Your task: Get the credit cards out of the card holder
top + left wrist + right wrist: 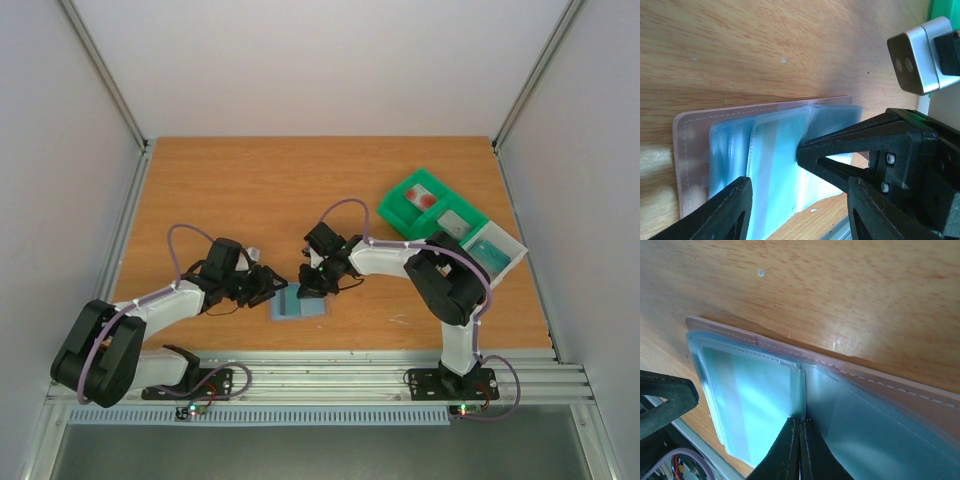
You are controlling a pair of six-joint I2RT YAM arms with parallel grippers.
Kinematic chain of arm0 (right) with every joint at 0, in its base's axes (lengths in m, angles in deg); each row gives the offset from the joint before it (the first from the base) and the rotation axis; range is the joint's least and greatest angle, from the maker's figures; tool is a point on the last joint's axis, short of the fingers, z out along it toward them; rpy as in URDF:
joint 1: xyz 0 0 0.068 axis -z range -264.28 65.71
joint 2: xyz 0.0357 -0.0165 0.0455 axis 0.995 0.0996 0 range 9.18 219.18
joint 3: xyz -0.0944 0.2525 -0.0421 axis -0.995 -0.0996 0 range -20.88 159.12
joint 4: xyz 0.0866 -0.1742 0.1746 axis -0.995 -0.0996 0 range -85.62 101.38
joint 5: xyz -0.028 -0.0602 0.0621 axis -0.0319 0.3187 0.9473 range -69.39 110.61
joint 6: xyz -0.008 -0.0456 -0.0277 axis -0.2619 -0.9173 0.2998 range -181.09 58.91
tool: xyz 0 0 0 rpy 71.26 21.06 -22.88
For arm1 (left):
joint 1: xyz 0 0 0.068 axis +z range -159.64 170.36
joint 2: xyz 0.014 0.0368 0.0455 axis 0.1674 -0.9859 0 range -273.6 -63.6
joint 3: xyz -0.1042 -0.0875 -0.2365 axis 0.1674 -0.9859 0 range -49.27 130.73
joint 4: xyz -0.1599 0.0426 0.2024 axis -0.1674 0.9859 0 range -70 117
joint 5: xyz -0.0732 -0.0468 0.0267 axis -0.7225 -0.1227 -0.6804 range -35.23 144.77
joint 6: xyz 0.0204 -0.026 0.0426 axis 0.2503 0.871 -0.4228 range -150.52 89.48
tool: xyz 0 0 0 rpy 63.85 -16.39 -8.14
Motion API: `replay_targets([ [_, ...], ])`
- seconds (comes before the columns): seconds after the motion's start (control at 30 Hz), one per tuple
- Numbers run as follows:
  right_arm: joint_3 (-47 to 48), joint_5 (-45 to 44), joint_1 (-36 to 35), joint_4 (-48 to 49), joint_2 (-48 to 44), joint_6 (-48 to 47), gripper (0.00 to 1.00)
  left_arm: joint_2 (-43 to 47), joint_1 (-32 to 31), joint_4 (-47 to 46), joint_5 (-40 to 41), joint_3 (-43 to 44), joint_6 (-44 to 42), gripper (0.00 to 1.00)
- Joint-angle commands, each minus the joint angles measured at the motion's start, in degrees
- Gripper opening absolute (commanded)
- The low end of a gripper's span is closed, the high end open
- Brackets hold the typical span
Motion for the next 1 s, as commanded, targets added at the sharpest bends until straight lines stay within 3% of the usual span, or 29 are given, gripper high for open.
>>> replay_targets([
  [0.0,-2.62,-2.25,-0.52,1.46,1.28,0.83,0.01,-0.49,0.31,-1.68,0.41,0.4,-1.59,0.53],
  [0.53,-6.17,-1.26,-0.52,5.81,0.53,2.08,0.01,-5.18,0.28,-5.47,-0.32,0.65,-1.7,0.5],
  [0.97,-8.19,-2.97,-0.45,7.2,-0.44,2.21,0.01,-1.73,0.26,-1.77,1.64,-0.51,-2.4,0.51],
])
